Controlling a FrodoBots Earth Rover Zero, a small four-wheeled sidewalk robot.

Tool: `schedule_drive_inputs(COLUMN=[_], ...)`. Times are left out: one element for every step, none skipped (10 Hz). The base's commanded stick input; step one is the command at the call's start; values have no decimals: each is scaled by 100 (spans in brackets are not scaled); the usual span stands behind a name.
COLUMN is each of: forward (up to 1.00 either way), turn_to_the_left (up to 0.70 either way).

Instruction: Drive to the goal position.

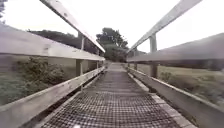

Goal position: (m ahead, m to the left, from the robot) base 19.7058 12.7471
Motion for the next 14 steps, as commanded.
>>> schedule_drive_inputs(forward=[85, 85, 85, 85, 85, 85, 85, 85, 85, 85, 85, 85, 85, 85], turn_to_the_left=[1, 1, 1, 1, 1, 1, 1, -1, -3, -30, -28, 0, 1, 1])
